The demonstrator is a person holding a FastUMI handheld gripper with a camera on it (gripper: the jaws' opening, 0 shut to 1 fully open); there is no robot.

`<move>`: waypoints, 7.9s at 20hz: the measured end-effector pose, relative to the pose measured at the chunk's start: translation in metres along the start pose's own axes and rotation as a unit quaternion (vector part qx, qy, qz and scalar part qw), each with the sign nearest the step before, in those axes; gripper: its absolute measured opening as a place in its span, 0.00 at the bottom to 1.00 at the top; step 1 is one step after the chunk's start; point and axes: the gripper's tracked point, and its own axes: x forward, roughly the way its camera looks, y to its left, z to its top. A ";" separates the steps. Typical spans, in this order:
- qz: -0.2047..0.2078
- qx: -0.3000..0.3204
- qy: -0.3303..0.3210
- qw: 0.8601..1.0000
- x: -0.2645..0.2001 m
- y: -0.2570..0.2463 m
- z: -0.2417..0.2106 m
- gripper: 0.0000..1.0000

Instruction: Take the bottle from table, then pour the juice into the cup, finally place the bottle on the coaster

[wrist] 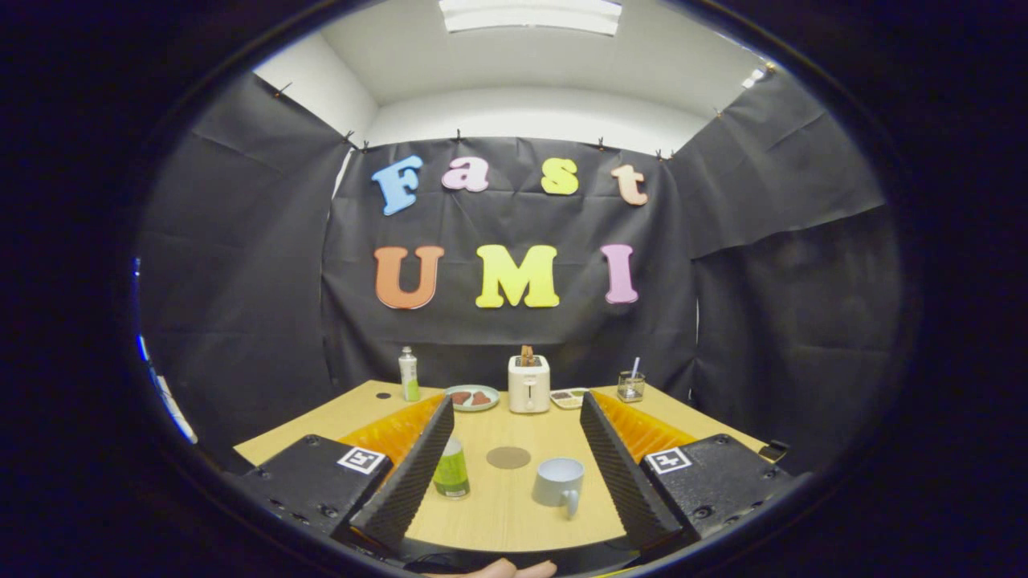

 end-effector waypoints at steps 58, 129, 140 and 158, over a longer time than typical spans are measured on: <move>0.009 -0.043 0.151 0.988 0.219 0.127 -0.191 1.00; 0.131 0.680 0.155 0.705 0.188 0.089 -0.090 0.81; 0.162 0.749 0.148 0.625 0.190 0.077 -0.067 0.81; 0.177 0.797 0.169 0.552 0.196 0.066 -0.057 0.81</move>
